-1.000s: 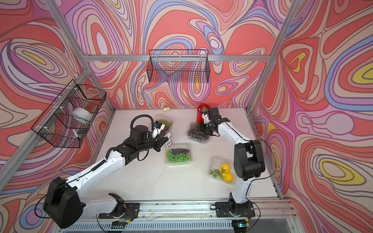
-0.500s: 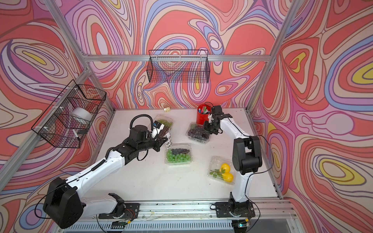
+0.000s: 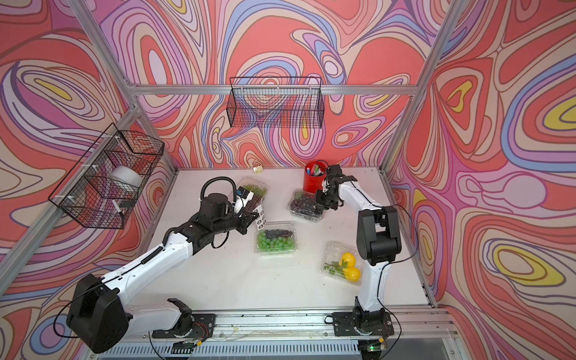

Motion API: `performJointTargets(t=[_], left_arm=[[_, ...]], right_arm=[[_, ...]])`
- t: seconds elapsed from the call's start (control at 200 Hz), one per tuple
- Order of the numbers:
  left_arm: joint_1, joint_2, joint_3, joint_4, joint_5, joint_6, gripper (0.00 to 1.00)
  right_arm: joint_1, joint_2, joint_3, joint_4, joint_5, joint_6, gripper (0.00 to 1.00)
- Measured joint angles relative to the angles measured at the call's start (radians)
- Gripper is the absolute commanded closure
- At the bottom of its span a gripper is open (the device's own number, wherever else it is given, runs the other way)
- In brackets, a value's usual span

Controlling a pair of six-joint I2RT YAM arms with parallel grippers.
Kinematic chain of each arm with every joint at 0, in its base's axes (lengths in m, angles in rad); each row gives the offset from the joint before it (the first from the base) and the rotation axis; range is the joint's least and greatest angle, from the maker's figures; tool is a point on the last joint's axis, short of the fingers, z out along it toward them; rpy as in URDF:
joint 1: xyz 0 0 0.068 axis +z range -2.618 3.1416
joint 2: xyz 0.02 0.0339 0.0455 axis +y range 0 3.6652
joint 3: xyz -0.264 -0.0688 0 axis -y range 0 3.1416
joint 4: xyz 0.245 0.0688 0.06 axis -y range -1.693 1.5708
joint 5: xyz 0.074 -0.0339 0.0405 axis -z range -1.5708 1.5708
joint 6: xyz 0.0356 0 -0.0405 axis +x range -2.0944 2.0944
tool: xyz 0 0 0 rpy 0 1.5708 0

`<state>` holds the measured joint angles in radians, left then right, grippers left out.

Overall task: Label fruit boxes
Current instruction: Stick the label on the fruit box.

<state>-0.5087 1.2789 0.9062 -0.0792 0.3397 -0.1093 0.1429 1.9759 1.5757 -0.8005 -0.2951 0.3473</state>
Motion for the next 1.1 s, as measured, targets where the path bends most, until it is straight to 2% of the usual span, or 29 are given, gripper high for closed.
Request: performJointTargets(t=[0.421, 0.966, 1.102], left_arm=[[0.000, 0.000, 0.000, 0.000, 0.000, 0.001, 1.00], [0.000, 0.000, 0.000, -0.001, -0.001, 0.004, 1.00], [0.000, 0.000, 0.000, -0.001, 0.000, 0.004, 1.00]], right_arm=[[0.000, 0.018, 0.030, -0.029, 0.075, -0.034, 0.81], [0.022, 0.029, 0.061, -0.044, 0.150, -0.066, 0.76], [0.022, 0.010, 0.060, -0.048, 0.150, -0.070, 0.81]])
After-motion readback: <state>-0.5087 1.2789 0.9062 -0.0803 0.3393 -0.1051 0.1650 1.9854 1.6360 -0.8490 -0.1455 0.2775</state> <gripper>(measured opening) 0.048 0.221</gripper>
